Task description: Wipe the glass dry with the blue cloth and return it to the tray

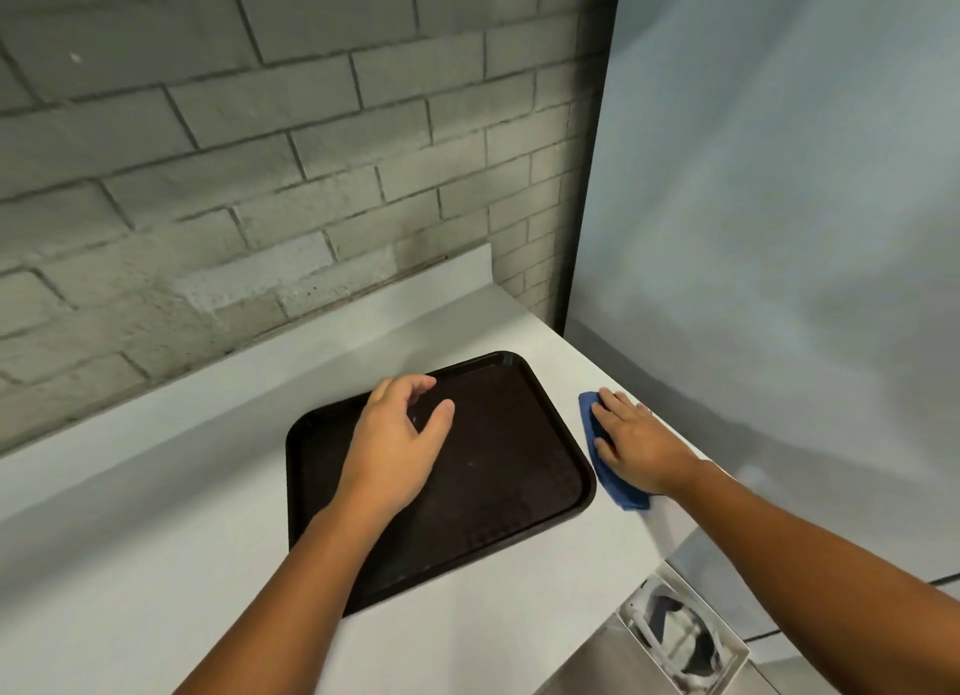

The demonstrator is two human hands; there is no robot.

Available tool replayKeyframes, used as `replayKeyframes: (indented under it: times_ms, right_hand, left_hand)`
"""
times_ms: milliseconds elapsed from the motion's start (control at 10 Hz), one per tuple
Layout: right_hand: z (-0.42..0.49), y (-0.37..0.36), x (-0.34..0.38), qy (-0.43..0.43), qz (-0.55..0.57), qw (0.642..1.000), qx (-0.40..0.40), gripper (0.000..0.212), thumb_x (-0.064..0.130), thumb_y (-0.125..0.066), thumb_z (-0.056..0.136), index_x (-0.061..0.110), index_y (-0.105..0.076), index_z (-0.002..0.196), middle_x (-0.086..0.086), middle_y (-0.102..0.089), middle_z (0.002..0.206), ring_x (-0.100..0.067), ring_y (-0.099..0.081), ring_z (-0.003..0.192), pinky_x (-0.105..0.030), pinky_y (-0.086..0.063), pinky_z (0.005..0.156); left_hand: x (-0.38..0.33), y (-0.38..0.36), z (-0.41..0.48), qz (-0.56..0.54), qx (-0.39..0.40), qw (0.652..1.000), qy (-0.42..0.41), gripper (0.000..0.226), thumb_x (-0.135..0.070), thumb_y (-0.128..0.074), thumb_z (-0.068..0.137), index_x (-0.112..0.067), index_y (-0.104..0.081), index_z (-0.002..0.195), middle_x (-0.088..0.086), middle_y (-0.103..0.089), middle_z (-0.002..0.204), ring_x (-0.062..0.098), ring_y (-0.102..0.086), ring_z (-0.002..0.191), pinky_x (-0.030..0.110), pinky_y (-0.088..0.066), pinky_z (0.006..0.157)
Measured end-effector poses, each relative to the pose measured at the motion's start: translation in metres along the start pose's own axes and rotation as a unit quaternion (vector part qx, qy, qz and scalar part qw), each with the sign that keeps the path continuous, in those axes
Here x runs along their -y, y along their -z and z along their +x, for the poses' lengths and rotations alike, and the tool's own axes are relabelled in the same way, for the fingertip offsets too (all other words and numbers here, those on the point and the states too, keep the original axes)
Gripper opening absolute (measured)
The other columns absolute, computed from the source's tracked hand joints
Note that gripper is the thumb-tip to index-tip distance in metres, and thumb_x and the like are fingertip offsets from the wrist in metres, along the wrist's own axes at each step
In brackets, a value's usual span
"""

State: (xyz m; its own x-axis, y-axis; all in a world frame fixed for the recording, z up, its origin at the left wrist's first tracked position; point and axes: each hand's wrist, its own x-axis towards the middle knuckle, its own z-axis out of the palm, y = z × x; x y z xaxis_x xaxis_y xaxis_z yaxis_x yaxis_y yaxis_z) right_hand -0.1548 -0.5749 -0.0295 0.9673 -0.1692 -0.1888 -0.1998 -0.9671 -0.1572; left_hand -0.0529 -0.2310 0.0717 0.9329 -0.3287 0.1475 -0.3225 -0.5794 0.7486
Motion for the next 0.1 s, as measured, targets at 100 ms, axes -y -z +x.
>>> replayKeyframes:
  times_ms: [100]
  right_hand:
    - [0.0008,0.0195,0.0227,0.002,0.023,0.999,-0.032,0.065,0.04,-0.044,0.114,0.012,-0.029,0.171,-0.012,-0.02,0.183,-0.031,-0.023,0.168,-0.043,-0.023,0.135]
  left_hand:
    - [-0.0041,0.0109,0.0029,0.017,-0.006,1.0,0.007,0.041,-0.044,-0.072,0.107,-0.026,-0.069,0.143,-0.015,-0.06,0.131,0.012,-0.069,0.095,0.029,-0.055,0.094]
